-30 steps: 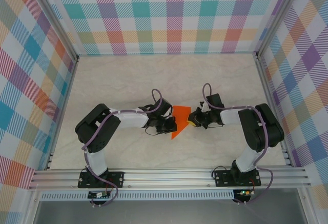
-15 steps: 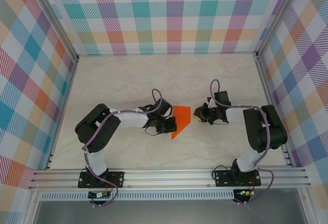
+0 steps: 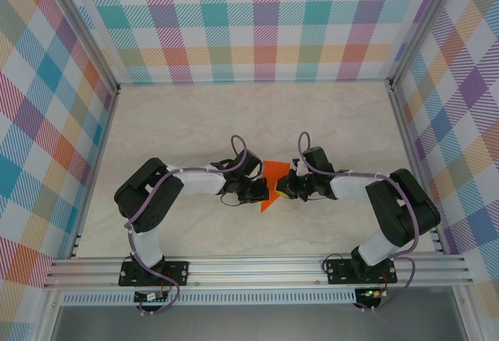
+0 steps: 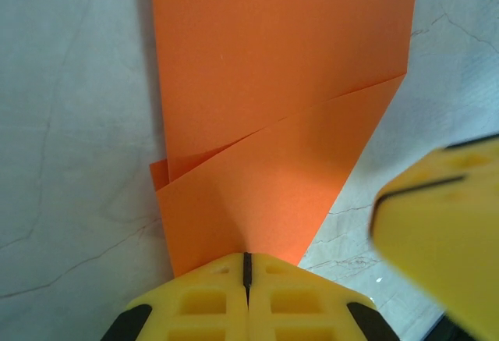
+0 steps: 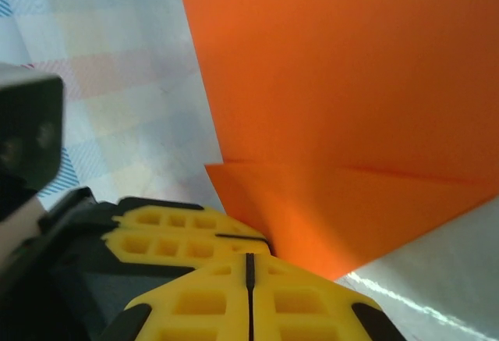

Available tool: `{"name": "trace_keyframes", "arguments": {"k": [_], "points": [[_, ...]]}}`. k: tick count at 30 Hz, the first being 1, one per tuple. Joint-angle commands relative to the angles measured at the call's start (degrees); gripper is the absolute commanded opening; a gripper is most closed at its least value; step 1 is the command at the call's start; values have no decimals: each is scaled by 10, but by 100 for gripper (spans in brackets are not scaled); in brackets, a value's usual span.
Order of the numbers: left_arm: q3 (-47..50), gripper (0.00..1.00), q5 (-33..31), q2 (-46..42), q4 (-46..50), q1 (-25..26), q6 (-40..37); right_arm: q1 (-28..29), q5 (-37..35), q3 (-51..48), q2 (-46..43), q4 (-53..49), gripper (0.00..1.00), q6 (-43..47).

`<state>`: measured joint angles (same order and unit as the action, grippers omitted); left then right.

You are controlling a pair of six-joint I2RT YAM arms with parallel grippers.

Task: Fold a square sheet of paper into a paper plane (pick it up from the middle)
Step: Third fold the triangle at the center of the table.

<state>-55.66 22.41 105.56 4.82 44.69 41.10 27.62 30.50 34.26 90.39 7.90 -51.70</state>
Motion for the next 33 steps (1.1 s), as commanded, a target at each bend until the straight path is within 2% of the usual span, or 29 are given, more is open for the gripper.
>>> {"name": "trace_keyframes", "arguments": {"k": [1, 7, 13, 19, 22, 25, 28, 31, 33], "points": [[15, 6, -33, 15, 59, -6, 4, 21, -17, -8, 2, 9, 6, -22], [19, 6, -31, 16, 54, -6, 7, 42, 1, -17, 40, 42, 6, -38], [18, 6, -32, 16, 54, -6, 7, 48, -25, -30, 71, 44, 4, -44], [17, 6, -35, 12, 62, -6, 3, 47, -63, -15, 12, -27, 5, -28], [16, 6, -35, 5, 63, -6, 1, 30, -111, 6, -35, -106, 9, -3], [9, 11, -25, -8, 59, -6, 6, -10, -137, 14, -59, -149, 18, 5], [-18, 13, -17, -19, 63, -6, 5, -40, -134, 18, -68, -164, 26, 13], [-56, 16, -44, -35, 97, -6, -10, -50, -116, 24, -65, -160, 31, 25], [-78, 18, -63, -34, 131, -6, -24, -50, -105, 31, -55, -159, 31, 26]]}}
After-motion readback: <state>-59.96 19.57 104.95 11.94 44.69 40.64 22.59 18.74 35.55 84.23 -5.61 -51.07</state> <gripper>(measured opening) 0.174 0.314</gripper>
